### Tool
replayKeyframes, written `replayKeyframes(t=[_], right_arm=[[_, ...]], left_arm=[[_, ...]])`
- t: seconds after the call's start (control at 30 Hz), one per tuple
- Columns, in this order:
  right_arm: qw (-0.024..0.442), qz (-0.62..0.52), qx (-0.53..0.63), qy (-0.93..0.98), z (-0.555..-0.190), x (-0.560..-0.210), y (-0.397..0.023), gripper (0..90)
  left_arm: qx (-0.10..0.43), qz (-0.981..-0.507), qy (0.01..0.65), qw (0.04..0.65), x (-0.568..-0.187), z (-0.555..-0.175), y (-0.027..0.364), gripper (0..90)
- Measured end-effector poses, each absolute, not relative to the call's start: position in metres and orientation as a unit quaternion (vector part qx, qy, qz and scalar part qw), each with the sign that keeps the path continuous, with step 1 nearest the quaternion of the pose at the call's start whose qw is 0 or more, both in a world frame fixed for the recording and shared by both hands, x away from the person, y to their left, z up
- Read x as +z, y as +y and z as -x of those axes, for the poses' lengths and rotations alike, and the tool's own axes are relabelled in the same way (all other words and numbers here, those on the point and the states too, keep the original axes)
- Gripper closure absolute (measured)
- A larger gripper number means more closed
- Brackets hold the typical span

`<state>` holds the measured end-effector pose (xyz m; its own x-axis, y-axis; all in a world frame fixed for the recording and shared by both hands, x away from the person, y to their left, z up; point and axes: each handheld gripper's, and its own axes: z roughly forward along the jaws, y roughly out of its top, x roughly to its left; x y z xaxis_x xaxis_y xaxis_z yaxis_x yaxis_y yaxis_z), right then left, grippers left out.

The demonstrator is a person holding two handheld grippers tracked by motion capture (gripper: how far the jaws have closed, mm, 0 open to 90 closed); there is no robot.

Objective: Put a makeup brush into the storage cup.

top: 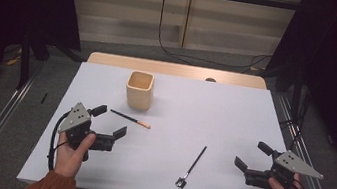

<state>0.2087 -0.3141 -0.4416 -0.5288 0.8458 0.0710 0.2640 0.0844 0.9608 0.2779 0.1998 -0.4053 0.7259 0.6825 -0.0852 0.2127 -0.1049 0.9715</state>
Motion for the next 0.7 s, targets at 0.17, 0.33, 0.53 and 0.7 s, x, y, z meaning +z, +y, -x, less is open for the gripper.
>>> replayKeyframes(t=[0.17, 0.33, 0.53, 0.7], right_arm=[[0.268, -0.404, 0.543, 0.685, -0.207, -0.441, -0.314, 0.0], [0.265, -0.404, 0.543, 0.686, -0.207, -0.442, -0.313, 0.0], [0.267, -0.405, 0.545, 0.683, -0.207, -0.441, -0.314, 0.0], [0.267, -0.403, 0.545, 0.685, -0.207, -0.442, -0.315, 0.0]], left_arm=[[0.198, -0.708, 0.312, 0.602, -0.394, -0.286, 0.196, 1.4], [0.194, -0.714, 0.301, 0.601, -0.390, -0.297, 0.193, 1.1], [0.190, -0.720, 0.309, 0.592, -0.395, -0.311, 0.190, 1.0], [0.203, -0.723, 0.306, 0.585, -0.390, -0.322, 0.186, 2.0]])
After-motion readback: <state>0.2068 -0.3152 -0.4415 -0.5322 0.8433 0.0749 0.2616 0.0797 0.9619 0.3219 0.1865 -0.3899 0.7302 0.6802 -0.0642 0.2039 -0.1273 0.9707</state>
